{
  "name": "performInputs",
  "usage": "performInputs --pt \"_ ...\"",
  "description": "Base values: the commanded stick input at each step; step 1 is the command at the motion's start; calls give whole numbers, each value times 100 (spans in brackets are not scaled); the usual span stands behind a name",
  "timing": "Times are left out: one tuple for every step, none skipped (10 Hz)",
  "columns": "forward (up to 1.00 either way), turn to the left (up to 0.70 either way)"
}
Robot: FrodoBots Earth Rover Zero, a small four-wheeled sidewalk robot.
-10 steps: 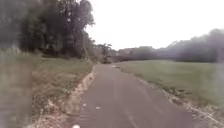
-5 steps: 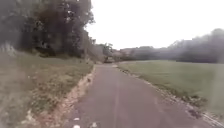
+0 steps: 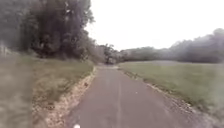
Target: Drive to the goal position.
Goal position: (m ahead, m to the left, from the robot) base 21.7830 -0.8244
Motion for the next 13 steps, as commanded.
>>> performInputs --pt "70 0" --pt "70 0" --pt "70 0" --pt "70 0" --pt "70 -2" --pt "70 -1" --pt "70 0" --pt "70 0" --pt "70 0" --pt "70 0" --pt "70 0" --pt "70 0" --pt "70 0"
